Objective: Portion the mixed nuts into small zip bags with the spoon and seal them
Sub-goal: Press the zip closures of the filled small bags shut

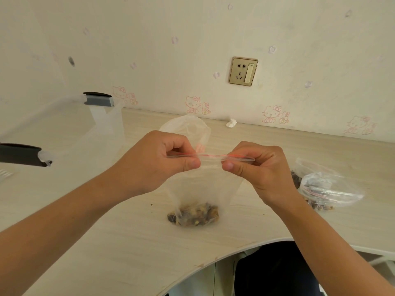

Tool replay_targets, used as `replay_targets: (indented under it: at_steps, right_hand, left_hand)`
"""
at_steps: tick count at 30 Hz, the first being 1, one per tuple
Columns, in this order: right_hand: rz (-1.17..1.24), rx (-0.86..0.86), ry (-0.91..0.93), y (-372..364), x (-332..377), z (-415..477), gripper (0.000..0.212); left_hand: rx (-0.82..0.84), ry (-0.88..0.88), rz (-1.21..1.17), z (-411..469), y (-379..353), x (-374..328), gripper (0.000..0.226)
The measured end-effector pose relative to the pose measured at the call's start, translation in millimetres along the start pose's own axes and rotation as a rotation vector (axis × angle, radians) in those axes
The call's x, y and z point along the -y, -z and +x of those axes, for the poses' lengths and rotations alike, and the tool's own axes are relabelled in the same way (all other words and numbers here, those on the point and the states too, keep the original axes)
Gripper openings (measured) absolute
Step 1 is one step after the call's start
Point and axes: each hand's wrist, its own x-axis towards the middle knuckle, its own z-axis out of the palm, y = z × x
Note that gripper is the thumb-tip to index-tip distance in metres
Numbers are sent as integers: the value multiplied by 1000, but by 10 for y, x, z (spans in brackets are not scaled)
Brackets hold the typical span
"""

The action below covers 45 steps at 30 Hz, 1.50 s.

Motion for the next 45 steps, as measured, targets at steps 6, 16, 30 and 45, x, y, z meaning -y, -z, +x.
replay_targets:
  at_steps: [6, 16, 30, 45]
  right_hand:
    - [-43, -15, 21, -29, -35, -12, 7]
    - [28, 53, 4, -83, 20, 4, 4]
    - [-22, 18, -41, -107, 56, 88, 15]
    - [56, -80, -13, -3, -52, 81, 10]
  left_hand:
    - [19, -6, 49, 8, -11, -20, 12]
    - [36, -43, 49, 55, -41, -24, 15]
    - [90, -23, 85, 146, -32, -31, 21]
    - [-106, 74, -130, -169, 376, 319, 22]
